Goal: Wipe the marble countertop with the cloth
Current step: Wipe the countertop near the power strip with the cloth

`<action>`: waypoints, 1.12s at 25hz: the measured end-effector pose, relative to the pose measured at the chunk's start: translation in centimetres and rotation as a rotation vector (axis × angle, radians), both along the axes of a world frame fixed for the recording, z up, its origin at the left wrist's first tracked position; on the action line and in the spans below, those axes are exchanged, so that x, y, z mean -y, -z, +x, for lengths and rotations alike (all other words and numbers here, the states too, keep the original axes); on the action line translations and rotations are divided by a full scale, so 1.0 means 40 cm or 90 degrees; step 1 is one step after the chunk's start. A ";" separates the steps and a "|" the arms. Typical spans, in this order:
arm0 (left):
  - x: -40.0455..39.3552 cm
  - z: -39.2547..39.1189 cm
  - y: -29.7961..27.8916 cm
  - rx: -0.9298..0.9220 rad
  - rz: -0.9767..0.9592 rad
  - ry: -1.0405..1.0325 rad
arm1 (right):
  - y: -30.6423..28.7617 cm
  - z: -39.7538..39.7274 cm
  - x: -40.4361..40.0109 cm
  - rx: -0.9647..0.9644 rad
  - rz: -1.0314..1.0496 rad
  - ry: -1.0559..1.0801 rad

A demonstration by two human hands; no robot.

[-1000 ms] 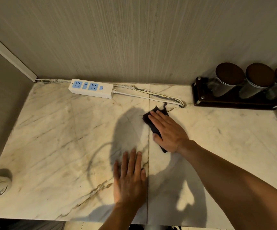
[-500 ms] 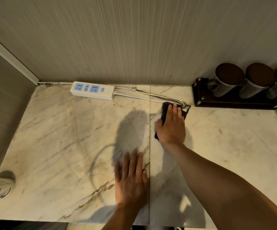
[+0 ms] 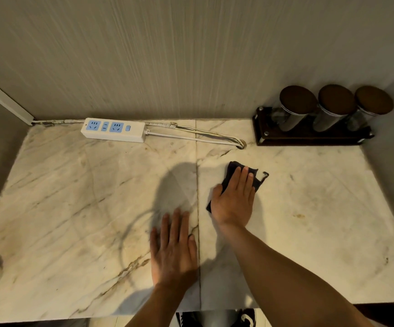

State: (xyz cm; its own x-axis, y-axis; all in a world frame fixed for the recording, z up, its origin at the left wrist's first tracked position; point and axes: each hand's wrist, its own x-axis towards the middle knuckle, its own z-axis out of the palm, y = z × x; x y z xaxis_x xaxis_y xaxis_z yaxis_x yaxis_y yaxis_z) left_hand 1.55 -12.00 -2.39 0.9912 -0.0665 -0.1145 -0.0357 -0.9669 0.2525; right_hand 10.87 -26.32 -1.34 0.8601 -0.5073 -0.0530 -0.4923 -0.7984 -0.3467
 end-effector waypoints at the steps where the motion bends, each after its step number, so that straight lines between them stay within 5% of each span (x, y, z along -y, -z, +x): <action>1: -0.001 0.000 0.002 0.003 0.007 0.002 | 0.001 -0.016 0.000 -0.001 0.000 0.002; 15: -0.007 -0.006 0.003 0.017 0.020 0.019 | 0.001 -0.244 -0.040 0.017 -0.006 0.037; 28: -0.001 -0.014 -0.019 0.035 -0.012 0.026 | 0.007 -0.409 -0.007 -0.018 -0.023 -0.095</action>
